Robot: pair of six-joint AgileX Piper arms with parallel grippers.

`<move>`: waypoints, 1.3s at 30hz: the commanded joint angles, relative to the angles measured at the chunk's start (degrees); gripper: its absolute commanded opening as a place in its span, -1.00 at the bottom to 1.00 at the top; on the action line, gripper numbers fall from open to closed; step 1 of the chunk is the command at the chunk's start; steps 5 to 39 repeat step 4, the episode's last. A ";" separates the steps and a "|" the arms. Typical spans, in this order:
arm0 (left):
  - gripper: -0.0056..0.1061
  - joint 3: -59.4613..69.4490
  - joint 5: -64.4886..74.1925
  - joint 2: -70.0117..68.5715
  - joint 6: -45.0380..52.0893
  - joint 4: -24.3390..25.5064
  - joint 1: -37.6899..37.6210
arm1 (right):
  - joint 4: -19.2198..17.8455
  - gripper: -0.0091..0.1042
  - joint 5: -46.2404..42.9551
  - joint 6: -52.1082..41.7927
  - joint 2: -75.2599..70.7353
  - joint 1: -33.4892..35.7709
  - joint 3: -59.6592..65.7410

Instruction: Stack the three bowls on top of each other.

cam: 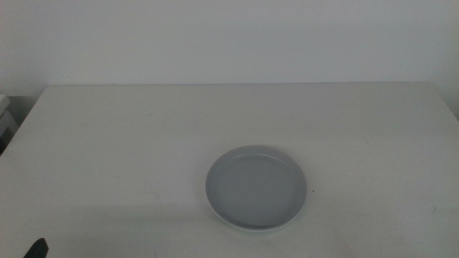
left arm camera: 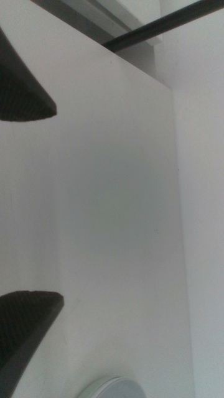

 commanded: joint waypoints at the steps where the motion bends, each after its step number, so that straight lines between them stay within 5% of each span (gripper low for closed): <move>1: 0.85 -0.21 -4.59 -0.86 -0.79 -0.25 0.06 | -0.37 0.13 -4.43 -0.53 -1.52 -0.70 -0.04; 39: 0.85 -0.21 -3.98 -0.86 -0.80 -0.25 0.06 | -0.43 0.13 -4.49 -0.53 -1.52 -0.69 -0.04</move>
